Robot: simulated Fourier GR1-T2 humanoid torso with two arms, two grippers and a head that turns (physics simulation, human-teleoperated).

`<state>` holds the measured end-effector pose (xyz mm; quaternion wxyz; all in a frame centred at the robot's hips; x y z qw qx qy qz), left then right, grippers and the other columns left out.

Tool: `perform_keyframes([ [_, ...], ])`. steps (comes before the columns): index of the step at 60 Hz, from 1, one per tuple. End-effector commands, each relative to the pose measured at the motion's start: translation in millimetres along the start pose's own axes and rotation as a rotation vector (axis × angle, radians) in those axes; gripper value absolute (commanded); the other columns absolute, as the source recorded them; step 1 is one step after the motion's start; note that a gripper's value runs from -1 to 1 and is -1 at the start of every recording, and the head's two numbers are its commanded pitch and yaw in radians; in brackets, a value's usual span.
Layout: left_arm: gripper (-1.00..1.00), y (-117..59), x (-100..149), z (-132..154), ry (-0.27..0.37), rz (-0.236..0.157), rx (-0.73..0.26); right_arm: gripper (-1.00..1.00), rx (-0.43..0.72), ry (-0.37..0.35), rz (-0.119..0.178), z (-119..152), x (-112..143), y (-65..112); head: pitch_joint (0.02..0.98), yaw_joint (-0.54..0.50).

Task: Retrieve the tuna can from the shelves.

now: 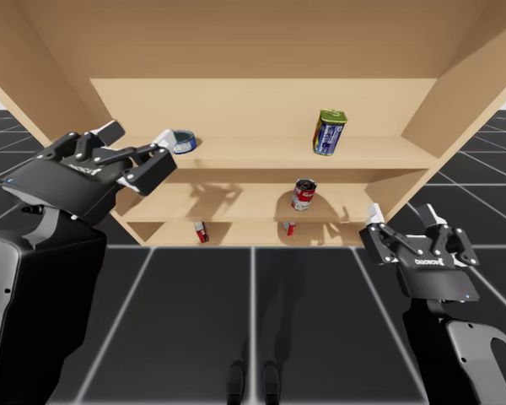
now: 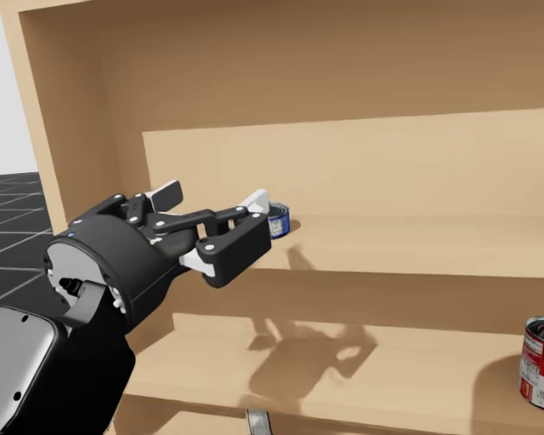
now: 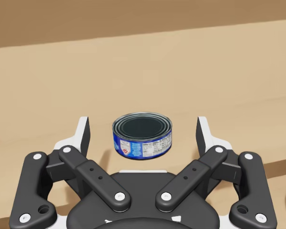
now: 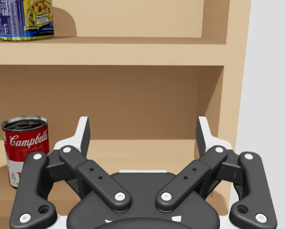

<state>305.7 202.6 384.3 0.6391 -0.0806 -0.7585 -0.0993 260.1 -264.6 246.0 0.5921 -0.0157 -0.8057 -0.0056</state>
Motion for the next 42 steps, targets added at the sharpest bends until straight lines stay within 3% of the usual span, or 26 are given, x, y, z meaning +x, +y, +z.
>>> perform_keyframes([
  [1, -1.0, -4.2, -12, -27, 0.211, -0.001, 0.011, -1.0, -0.005, 0.0, -0.001, 0, 1, -1.7, 0.305, 0.26],
  [23, -1.0, 1.4, -35, -71, 0.306, 0.018, 0.04, -1.0, -0.014, 0.0, -0.005, -1, 1, -5.5, 0.304, 0.25],
  [42, -1.0, 4.8, -44, -89, 0.332, 0.018, 0.061, -1.0, -0.019, 0.004, -0.006, -1, 2, -7.6, 0.305, 0.24],
])
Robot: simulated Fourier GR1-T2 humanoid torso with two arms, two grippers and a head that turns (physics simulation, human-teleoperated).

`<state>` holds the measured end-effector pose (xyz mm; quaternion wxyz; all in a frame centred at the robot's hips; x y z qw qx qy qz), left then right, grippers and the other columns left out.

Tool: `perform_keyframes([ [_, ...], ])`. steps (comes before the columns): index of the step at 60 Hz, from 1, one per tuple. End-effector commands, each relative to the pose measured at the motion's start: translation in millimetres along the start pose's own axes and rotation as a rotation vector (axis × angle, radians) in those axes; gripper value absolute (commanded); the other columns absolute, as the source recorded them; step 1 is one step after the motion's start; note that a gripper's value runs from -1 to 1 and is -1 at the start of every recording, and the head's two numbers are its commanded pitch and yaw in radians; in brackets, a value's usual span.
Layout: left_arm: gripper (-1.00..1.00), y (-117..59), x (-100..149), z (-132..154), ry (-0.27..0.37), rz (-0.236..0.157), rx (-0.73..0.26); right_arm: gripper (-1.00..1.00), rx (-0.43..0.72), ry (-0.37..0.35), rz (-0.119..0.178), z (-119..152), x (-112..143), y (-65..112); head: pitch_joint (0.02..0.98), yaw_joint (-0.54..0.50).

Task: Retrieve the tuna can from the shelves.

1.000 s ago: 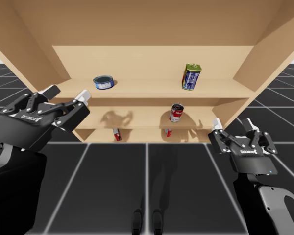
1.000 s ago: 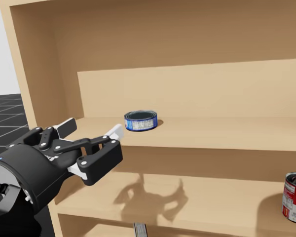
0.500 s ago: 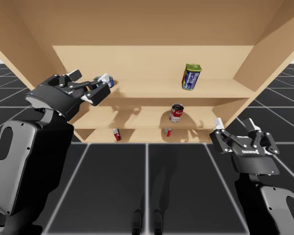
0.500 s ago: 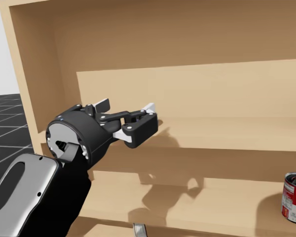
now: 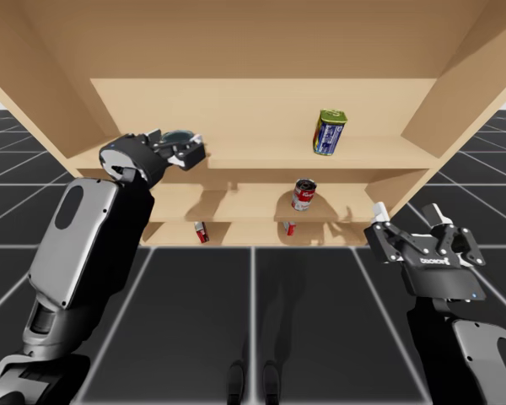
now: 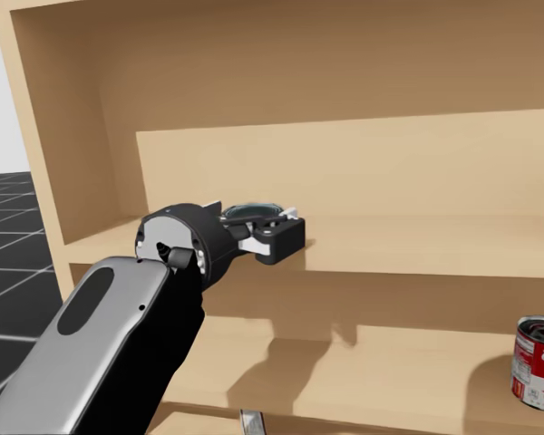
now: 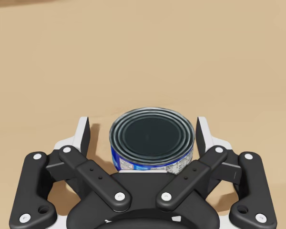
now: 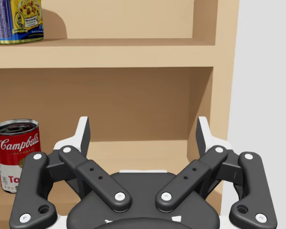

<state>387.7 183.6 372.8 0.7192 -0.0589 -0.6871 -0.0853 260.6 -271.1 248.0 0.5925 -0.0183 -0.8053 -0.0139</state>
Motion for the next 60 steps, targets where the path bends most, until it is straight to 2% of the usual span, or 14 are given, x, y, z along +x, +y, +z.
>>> perform_keyframes([
  [1, -1.0, 3.2, -17, -13, 0.116, 0.004, 0.012, -1.0, -0.003, 0.003, -0.001, 0, 0, -1.2, 0.305, 0.24],
  [4, -0.94, 3.4, -18, -14, 0.115, 0.005, 0.014, -1.0, -0.002, 0.005, 0.001, 0, 0, -1.2, 0.305, 0.24],
  [6, -0.62, 3.4, -18, -14, 0.114, 0.004, 0.015, -1.0, -0.002, 0.006, 0.002, 0, 0, -1.3, 0.304, 0.24],
  [7, -0.3, 3.4, -19, -14, 0.112, 0.004, 0.014, -1.0, -0.002, 0.006, 0.002, 0, 0, -1.4, 0.305, 0.24],
  [9, 0.94, 3.0, -19, -13, 0.111, 0.003, 0.013, -1.0, -0.002, 0.007, 0.003, 0, 0, -1.4, 0.306, 0.24],
  [10, 0.98, 2.9, -19, -13, 0.111, 0.003, 0.013, -1.0, -0.002, 0.008, 0.003, 0, -1, -1.5, 0.306, 0.24],
  [22, 1.0, -3.3, -6, 1, 0.055, -0.004, -0.015, -1.0, -0.003, 0.012, 0.004, -1, -1, -1.9, 0.305, 0.24],
  [26, 1.0, -6.2, 1, 11, 0.015, -0.037, 0.003, -1.0, -0.003, 0.012, 0.003, -1, -1, -2.0, 0.303, 0.24],
  [34, 1.0, -11.1, 10, 30, -0.024, -0.065, -0.002, -1.0, -0.003, 0.014, 0.005, -1, -2, -2.0, 0.304, 0.23],
  [49, 1.0, -18.4, 17, 69, -0.057, -0.106, -0.022, -1.0, -0.002, 0.017, 0.004, -1, -2, -1.8, 0.304, 0.23],
  [56, 1.0, -25.0, 17, 92, -0.077, -0.158, -0.02, -1.0, -0.001, 0.019, 0.004, -2, -3, -1.6, 0.305, 0.23],
  [60, 1.0, -26.3, 17, 102, -0.082, -0.175, -0.016, -1.0, -0.001, 0.02, 0.005, -2, -3, -1.3, 0.307, 0.23],
])
